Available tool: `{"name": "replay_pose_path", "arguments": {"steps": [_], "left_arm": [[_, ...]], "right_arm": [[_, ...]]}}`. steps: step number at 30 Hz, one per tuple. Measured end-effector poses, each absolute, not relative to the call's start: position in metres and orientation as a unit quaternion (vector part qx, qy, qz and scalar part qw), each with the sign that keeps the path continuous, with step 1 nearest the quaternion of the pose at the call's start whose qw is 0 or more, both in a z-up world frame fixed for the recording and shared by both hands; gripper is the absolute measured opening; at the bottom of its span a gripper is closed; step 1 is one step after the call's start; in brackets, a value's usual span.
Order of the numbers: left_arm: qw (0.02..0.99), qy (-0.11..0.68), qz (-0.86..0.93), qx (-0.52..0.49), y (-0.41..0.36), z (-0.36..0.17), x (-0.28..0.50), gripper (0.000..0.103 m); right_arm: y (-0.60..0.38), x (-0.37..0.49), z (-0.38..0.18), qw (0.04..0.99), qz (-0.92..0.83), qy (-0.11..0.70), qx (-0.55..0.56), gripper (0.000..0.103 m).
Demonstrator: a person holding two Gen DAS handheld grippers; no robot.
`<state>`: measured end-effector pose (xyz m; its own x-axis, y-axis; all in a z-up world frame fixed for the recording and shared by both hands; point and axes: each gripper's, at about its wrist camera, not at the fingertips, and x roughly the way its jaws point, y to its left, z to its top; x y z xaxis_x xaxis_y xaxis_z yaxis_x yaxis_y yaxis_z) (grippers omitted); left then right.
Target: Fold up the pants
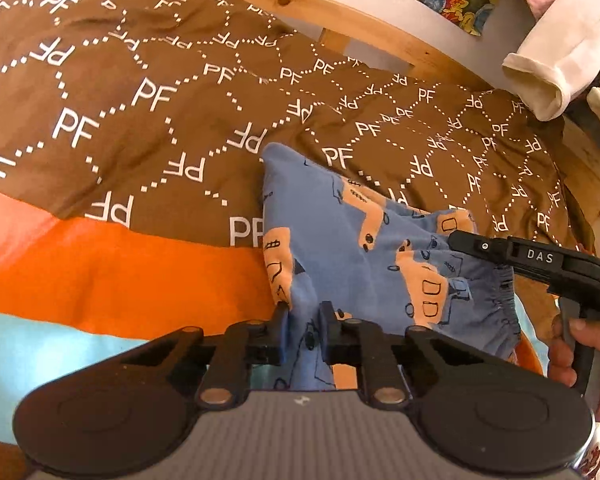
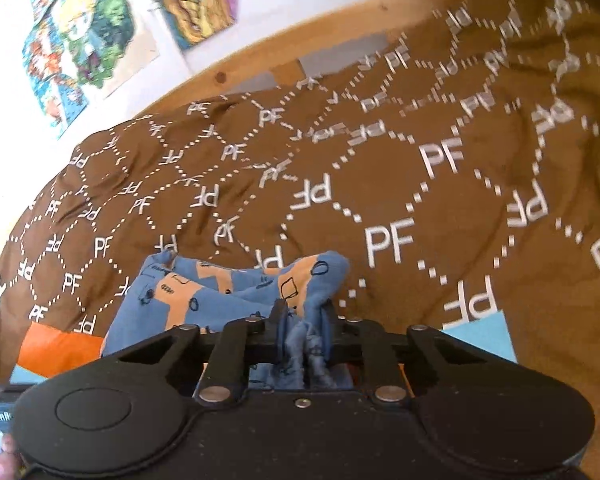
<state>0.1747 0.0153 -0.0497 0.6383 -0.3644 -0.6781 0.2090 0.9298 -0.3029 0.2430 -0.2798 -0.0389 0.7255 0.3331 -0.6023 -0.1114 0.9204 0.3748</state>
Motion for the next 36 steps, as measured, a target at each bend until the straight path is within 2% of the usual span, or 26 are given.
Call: {"name": "replay_pose_path", "arguments": {"steps": [11,20,30,33,36], "left_arm": [[0.907,0.371,-0.166,-0.108,0.017,-0.032,0.161,0.014],[0.918,0.351,-0.162,-0.091,0.008,-0.016,0.166,0.013],[0.937,0.290,-0.171,-0.097,-0.013,0.010,0.236,0.012],[0.938,0.294,-0.158,-0.090,-0.016,-0.001,0.258,0.013],[0.931,0.326,-0.146,-0.077,-0.018,-0.029,0.278,0.013]], "right_arm": [[-0.261,0.221,-0.009,0.939,0.140,0.304,0.084,0.012],[-0.267,0.229,0.000,0.939,0.152,0.294,0.093,0.011],[-0.287,0.295,0.043,0.959,0.158,0.229,0.055,0.011],[-0.287,0.318,0.043,0.962,0.160,0.218,0.039,0.011],[-0.290,0.343,0.020,0.959,0.150,0.239,0.034,0.013]]}}
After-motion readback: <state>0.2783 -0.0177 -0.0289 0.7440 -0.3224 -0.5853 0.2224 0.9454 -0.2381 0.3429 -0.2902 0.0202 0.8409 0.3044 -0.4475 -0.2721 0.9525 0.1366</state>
